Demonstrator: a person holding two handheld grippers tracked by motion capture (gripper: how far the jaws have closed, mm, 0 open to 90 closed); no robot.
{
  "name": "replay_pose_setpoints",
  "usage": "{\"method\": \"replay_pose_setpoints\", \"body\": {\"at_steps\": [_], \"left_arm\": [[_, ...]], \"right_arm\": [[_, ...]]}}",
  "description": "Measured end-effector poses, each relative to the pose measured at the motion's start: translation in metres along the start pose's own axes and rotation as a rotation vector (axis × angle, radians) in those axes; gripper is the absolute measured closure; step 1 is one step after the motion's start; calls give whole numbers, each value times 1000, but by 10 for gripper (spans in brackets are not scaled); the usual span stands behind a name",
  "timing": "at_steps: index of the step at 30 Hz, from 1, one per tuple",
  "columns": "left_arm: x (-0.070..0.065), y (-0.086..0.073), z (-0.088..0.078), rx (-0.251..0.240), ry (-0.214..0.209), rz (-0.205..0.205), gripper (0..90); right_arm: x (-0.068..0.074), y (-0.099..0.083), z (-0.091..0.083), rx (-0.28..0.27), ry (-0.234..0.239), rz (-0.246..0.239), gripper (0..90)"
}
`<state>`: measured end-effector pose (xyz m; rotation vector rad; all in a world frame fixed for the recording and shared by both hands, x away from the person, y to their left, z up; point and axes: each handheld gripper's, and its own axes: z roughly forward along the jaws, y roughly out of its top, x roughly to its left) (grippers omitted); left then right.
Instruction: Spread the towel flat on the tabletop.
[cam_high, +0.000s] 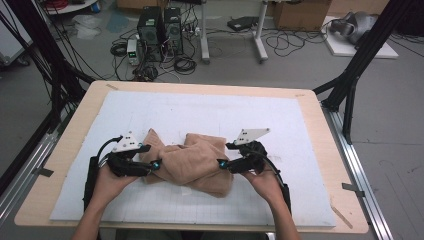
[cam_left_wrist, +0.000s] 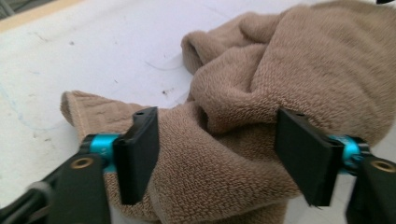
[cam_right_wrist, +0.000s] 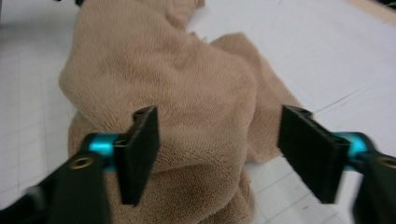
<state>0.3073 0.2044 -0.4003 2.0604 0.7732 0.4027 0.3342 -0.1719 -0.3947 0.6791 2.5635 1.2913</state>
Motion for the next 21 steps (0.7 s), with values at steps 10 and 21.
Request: {"method": "replay_pose_setpoints", "body": {"at_steps": [10,21], "left_arm": [[4,-6,21,111,-58,19,572],[-10,-5,0,63,-23,94,827]], "right_arm": [[-2,-11,23,80,100,18,617],[8,-14,-10,38,112,-23,770]]}}
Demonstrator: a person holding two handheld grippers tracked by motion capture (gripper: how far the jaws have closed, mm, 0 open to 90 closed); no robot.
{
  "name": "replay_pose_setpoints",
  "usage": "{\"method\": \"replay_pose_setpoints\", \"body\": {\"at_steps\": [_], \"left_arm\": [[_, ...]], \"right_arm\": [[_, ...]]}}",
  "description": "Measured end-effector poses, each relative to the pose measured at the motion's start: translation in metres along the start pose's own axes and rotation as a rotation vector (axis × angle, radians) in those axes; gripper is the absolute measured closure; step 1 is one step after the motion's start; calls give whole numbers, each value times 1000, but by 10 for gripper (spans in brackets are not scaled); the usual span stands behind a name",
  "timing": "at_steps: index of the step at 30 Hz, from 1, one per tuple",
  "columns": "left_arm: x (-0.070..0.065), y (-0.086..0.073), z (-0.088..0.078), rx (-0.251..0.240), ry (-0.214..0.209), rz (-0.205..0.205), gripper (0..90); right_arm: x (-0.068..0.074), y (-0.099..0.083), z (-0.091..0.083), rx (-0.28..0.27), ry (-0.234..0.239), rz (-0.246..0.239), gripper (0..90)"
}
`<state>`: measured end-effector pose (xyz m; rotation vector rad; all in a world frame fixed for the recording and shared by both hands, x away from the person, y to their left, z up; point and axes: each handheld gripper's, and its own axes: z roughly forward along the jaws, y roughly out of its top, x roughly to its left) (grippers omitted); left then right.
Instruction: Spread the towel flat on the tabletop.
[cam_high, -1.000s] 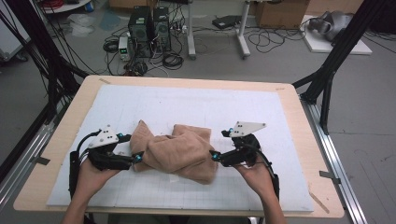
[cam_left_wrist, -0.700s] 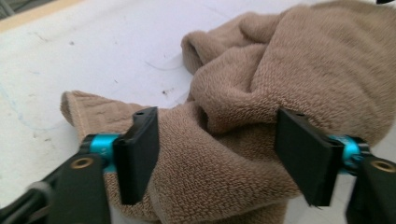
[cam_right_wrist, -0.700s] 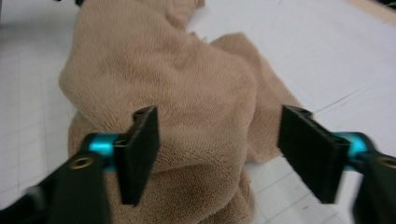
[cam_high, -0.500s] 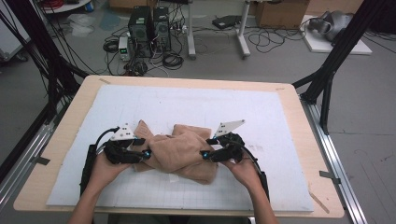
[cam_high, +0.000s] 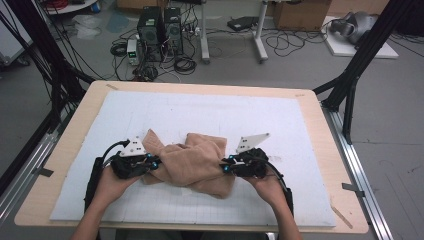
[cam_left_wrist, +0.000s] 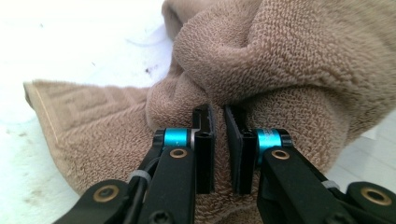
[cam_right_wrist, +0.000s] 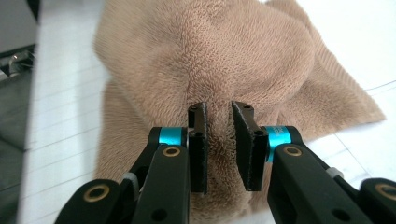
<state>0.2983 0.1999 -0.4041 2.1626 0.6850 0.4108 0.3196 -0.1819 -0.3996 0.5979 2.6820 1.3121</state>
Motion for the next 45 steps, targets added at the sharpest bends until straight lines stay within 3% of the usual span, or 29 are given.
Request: {"method": "replay_pose_setpoints", "body": {"at_steps": [1,3,4,5,7,8,10,11,12,14,18,20,22,24,25,27,29,31,35,37,40,42,45], "left_arm": [[-3,0,-6,-8,5,15,830],[-10,-2,-14,-34,9,25,830],[-13,-3,-18,-51,8,27,831],[-18,-4,-22,-66,7,32,831],[-27,-6,-29,-81,6,45,831],[-32,-8,-32,-87,6,53,831],[-42,-12,-37,-97,1,58,831],[-46,-15,-40,-98,-4,63,831],[-50,-17,-41,-97,-12,63,831],[-60,-26,-43,-85,-23,72,830],[-68,-36,-44,-72,-35,67,820],[-69,-39,-46,-71,-50,60,728],[-69,-38,-50,-72,-71,56,681],[-69,-33,-59,-89,-73,68,614],[-68,-29,-63,-98,-67,71,571],[-64,-22,-67,-104,-53,76,558],[-58,-17,-68,-104,-16,82,522],[-51,-16,-65,-94,-6,66,518],[-42,-22,-54,-75,3,33,566],[-37,-26,-46,-51,-1,15,565],[-32,-30,-34,-29,-7,-12,562],[-29,-32,-27,-16,-15,-22,577],[-28,-34,-19,7,-31,-15,688]], "right_arm": [[9,-2,-14,-16,-10,-12,772],[11,-3,-18,-19,-13,-18,772],[23,-7,-31,-28,-21,-31,772],[23,-7,-31,-28,-21,-31,772],[44,-13,-45,-27,-33,-54,772],[44,-13,-45,-27,-33,-54,772],[59,-19,-49,-15,-36,-71,773],[73,-28,-51,-3,-36,-75,773],[73,-28,-51,-3,-36,-75,773],[89,-39,-49,23,-34,-78,773],[104,-51,-42,49,-22,-80,761],[106,-51,-41,57,-11,-84,696],[107,-50,-42,43,-5,-82,661],[106,-44,-50,-11,12,-77,598],[104,-35,-58,-49,-5,-78,559],[102,-31,-60,-56,-11,-83,550],[94,-20,-65,-65,-53,-100,528],[86,-11,-64,-72,-70,-104,514],[67,11,-50,-59,-74,-124,500],[49,23,-30,-31,-53,-119,482],[39,26,-15,-7,-19,-97,485],[32,24,-1,38,-2,-91,552],[28,14,11,95,54,-79,721]]}}
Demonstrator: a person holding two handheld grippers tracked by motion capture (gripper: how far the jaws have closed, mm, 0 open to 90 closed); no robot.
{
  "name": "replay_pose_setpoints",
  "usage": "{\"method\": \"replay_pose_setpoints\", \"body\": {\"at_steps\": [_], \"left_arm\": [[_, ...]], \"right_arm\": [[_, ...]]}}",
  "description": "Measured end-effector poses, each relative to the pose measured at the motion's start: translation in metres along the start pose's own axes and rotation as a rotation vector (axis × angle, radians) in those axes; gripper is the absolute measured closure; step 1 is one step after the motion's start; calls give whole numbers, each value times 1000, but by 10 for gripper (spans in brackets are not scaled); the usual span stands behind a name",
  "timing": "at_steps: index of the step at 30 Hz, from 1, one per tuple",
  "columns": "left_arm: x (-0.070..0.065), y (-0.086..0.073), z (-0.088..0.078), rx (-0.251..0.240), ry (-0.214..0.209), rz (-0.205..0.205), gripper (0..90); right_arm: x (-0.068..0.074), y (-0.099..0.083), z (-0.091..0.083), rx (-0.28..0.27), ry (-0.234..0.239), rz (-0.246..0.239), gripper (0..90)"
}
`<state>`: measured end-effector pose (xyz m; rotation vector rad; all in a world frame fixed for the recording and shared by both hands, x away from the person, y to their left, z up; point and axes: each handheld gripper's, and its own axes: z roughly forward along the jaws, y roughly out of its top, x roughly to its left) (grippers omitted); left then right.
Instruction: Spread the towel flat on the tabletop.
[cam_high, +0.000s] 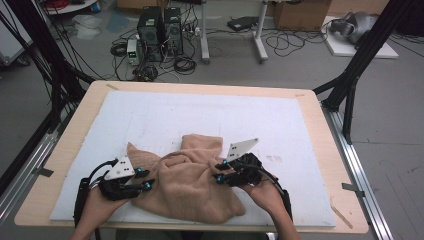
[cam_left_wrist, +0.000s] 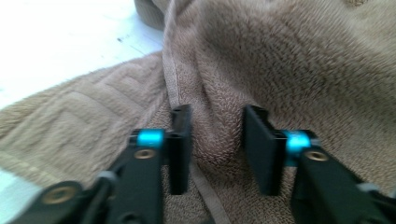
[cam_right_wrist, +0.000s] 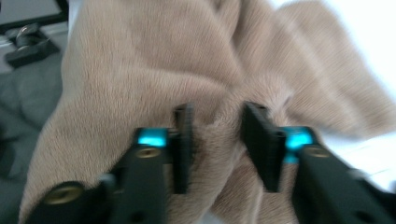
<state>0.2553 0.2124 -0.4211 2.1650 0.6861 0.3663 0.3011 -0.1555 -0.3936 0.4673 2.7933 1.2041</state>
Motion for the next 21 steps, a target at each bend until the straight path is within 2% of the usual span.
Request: {"method": "replay_pose_setpoints", "body": {"at_steps": [1,4,8,9,11,15,16,18,19,21], "left_arm": [[0,0,2,9,-2,11,712],[-5,0,-1,-6,4,30,781],[-13,0,-13,-36,11,53,806],[-16,0,-17,-42,16,57,811],[-21,-1,-25,-57,17,66,812],[-32,-3,-41,-74,24,85,815],[-35,-5,-45,-79,28,90,816],[-40,-8,-53,-86,23,89,816],[-43,-10,-57,-87,20,90,817],[-49,-15,-64,-87,14,86,816]], "right_arm": [[1,-4,2,5,15,-1,749],[6,-15,2,14,35,-4,785],[16,-26,-14,-14,19,1,788],[24,-32,-25,-36,6,0,788],[27,-33,-29,-40,0,2,788],[42,-42,-45,-52,-20,-6,787],[51,-47,-51,-58,-27,-10,787],[53,-48,-52,-57,-25,-11,787],[61,-53,-56,-51,-32,-10,786],[64,-55,-56,-47,-34,-13,786]]}}
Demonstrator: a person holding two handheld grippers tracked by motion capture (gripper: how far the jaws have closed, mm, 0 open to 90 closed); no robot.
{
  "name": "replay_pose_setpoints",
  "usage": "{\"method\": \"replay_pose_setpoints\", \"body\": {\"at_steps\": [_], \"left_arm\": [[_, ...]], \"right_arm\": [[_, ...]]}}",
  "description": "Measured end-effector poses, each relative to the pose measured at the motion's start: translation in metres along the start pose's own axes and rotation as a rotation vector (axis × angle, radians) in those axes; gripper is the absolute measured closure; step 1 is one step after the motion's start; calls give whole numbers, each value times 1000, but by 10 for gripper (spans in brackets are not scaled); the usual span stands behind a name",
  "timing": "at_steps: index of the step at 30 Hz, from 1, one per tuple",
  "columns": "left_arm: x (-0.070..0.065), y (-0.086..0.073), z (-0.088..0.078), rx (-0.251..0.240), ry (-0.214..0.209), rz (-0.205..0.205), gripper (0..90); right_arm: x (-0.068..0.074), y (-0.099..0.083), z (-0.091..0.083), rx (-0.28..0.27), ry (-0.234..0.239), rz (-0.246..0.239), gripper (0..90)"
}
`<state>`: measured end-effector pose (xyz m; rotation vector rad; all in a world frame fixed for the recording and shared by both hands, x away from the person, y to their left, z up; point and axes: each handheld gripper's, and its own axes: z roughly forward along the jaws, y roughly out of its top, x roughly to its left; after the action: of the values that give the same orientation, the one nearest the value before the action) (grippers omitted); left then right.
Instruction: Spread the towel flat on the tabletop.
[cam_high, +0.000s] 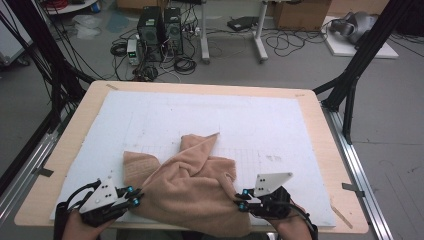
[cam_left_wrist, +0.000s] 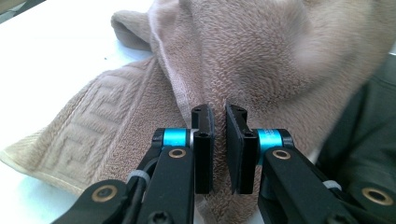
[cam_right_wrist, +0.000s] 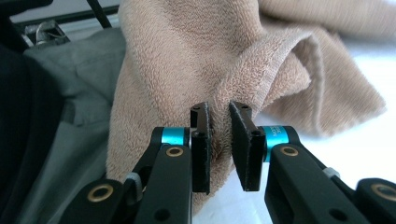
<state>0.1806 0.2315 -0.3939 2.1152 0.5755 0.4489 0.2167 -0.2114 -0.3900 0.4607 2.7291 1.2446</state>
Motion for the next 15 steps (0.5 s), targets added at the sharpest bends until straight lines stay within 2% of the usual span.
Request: {"method": "replay_pose_setpoints", "body": {"at_steps": [2,3,5,7,9,11,13,15], "left_arm": [[-4,-3,-4,6,-10,0,815],[-5,-4,-6,12,-14,0,812],[-6,-3,-10,8,-24,-2,784],[-4,3,-13,-5,-30,-7,716],[-2,11,-14,-24,-30,-2,666],[2,22,-12,-32,-34,16,653],[8,35,-5,-37,-40,38,628],[14,45,4,-39,-52,49,619]], "right_arm": [[5,-3,-2,0,10,3,767],[7,-3,-3,1,18,6,727],[10,0,-8,-27,16,13,637],[10,5,-15,-67,17,9,591],[5,15,-25,-104,-4,9,546],[2,18,-28,-109,-16,6,541],[-7,25,-31,-126,-43,4,539],[-17,30,-29,-121,-74,17,534]]}}
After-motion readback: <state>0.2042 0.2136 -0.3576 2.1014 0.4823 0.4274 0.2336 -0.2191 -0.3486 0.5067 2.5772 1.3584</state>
